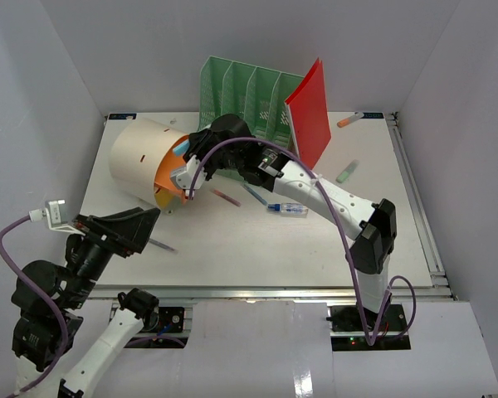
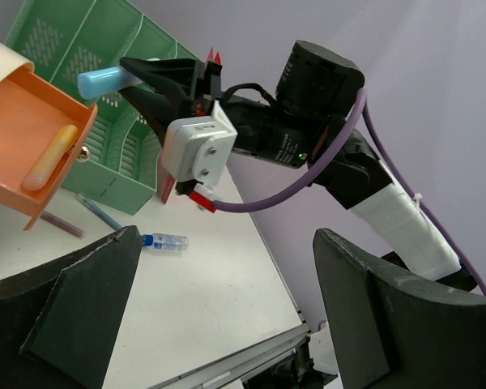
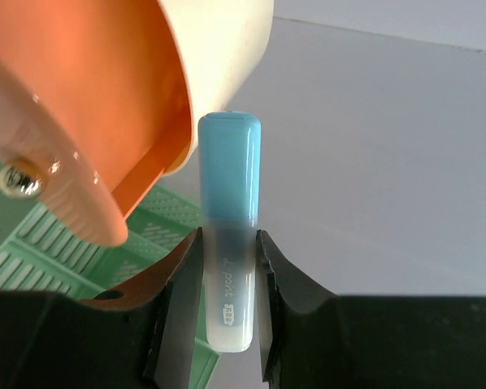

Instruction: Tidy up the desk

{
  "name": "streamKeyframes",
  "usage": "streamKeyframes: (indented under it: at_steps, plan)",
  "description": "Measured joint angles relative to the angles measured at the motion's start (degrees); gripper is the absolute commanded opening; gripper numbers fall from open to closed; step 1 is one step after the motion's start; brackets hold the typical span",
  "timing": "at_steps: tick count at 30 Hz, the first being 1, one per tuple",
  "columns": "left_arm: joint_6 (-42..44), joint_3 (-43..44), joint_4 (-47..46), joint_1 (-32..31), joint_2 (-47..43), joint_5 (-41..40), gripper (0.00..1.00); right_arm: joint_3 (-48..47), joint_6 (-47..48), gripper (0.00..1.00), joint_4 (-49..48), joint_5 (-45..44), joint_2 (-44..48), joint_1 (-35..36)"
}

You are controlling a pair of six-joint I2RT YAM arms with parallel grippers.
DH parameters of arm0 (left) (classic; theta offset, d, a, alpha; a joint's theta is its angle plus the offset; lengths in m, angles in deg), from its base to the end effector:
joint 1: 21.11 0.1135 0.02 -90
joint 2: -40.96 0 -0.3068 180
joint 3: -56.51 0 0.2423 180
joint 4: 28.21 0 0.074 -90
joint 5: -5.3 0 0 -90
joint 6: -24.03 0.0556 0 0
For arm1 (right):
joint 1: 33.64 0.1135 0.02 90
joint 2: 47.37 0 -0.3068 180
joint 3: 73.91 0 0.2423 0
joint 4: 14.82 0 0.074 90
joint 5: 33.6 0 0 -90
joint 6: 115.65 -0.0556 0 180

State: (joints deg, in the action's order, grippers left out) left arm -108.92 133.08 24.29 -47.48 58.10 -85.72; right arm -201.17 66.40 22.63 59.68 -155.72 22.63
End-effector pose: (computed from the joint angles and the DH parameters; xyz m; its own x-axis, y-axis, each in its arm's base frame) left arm -0.0186 0.0103 0.4282 -0.2127 -0.6549 -0.7251 0.3871 0.6249 -0.6780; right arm 0.2576 0.3915 0.4420 0.8662 -0.4995 0.0157 -0.1457 -0.2825 -0.9481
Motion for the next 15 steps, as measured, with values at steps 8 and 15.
streamKeyframes:
  at_steps: [8,15]
  plan:
    - [-0.8,0.0,0.4,0.0,-3.6,-0.5,0.98,-2.6,1.9,0.52,-3.8,-1.6,-8.3,2.0]
    - [-1.7,-1.9,0.3,0.0,-4.3,-0.2,0.98,-1.3,3.0,0.71,-6.5,-2.1,-8.4,1.8]
